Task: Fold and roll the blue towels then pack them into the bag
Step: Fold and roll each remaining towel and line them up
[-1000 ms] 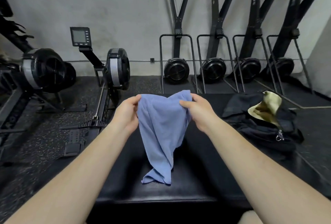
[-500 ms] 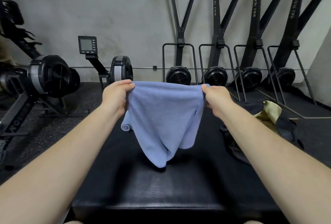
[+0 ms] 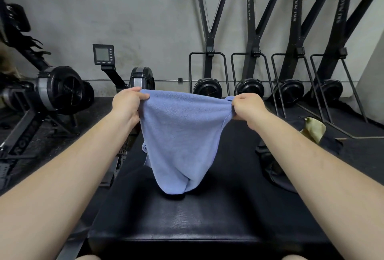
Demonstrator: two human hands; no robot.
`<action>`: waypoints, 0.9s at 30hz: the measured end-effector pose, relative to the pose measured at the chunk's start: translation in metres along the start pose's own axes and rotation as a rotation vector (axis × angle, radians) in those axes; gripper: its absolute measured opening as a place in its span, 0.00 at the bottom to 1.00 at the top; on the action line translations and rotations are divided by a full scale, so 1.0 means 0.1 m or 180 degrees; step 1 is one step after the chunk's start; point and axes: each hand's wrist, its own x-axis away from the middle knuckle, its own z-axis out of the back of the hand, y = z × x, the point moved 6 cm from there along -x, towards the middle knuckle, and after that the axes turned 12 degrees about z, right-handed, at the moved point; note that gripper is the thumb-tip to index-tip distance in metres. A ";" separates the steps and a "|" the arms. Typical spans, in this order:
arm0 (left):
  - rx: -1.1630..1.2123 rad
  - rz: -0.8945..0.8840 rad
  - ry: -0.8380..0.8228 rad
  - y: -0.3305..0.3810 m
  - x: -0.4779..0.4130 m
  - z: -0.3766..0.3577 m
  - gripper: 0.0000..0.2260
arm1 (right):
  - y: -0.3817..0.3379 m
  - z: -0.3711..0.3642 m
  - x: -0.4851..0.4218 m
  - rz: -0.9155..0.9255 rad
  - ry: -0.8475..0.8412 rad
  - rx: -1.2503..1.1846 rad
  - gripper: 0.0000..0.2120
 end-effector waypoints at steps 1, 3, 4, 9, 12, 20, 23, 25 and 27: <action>-0.0028 0.0021 0.0013 0.02 -0.01 0.00 0.15 | 0.00 0.00 -0.02 -0.0055 -0.0034 -0.0001 0.14; -0.0150 0.0061 -0.0013 0.05 -0.01 -0.01 0.14 | -0.01 0.03 -0.08 -0.0162 0.0118 -0.0136 0.09; -0.0180 0.0080 -0.0040 0.06 -0.01 -0.02 0.14 | -0.02 0.07 -0.11 -0.0186 0.0272 -0.0212 0.05; 0.0223 0.0215 -0.0371 0.19 -0.03 -0.01 0.09 | -0.13 0.17 -0.12 -0.0144 0.0240 -0.0568 0.13; 0.0533 0.0324 -0.0680 0.23 0.02 -0.07 0.08 | -0.18 0.20 -0.10 0.0033 0.0226 -0.0765 0.16; 0.1201 0.0289 -0.0537 0.27 0.03 -0.04 0.10 | -0.31 0.33 -0.13 0.0487 0.0272 -0.0781 0.13; 0.1056 0.0322 -0.0568 0.30 0.08 -0.05 0.18 | -0.34 0.38 -0.11 0.0455 0.0378 -0.0658 0.15; 0.0714 0.0536 -0.0613 0.26 0.16 -0.09 0.23 | -0.35 0.39 -0.10 0.0474 0.0368 -0.0660 0.16; 0.0311 0.0780 -0.0642 0.17 0.23 -0.12 0.25 | -0.38 0.38 -0.07 0.0520 0.0365 -0.0687 0.17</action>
